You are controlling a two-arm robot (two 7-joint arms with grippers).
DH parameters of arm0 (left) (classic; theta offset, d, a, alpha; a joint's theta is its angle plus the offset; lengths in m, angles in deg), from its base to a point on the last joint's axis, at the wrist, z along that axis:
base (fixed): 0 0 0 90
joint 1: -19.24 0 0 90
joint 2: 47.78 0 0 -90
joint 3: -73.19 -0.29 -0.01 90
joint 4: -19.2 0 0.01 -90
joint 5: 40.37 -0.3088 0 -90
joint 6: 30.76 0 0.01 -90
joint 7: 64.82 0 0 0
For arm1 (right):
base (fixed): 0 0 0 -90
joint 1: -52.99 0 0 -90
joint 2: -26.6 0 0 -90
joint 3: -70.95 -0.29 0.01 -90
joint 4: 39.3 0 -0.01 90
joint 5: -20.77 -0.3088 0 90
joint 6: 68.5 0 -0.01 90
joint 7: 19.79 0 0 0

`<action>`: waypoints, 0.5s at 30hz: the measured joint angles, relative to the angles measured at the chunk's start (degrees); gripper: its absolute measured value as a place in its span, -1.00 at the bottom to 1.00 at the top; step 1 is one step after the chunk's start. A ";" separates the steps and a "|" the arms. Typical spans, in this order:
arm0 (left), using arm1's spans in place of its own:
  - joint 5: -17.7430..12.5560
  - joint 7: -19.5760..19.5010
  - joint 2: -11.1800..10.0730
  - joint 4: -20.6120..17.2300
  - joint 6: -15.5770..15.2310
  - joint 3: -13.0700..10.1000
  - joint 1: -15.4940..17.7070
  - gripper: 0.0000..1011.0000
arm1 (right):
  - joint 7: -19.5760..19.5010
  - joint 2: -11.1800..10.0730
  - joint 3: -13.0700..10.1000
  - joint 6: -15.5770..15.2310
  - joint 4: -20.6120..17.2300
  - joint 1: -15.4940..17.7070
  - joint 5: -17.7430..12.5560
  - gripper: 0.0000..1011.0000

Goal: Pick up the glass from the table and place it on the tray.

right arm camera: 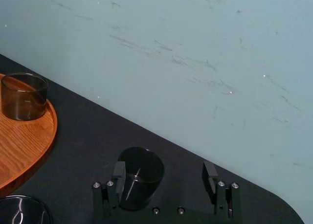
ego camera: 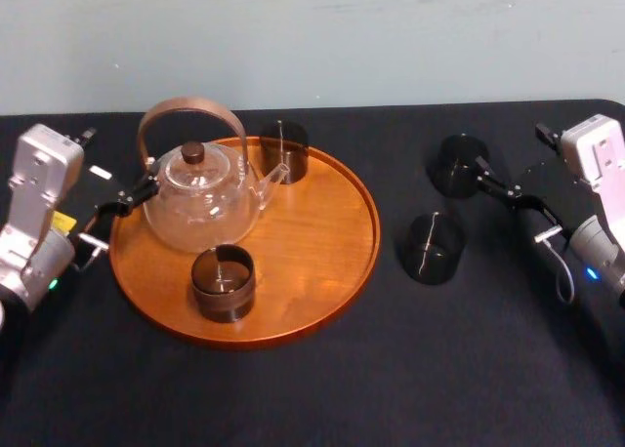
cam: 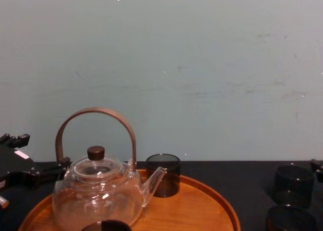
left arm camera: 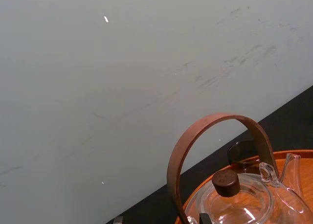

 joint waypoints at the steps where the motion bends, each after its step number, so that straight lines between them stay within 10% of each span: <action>1: 0.00 0.00 0.00 0.00 0.00 0.00 0.00 1.00 | 0.00 0.00 0.00 0.00 0.00 0.00 0.00 0.98; 15: 0.00 0.00 0.00 0.00 0.00 0.00 0.00 1.00 | 0.00 0.00 0.00 0.00 0.00 0.00 0.00 0.98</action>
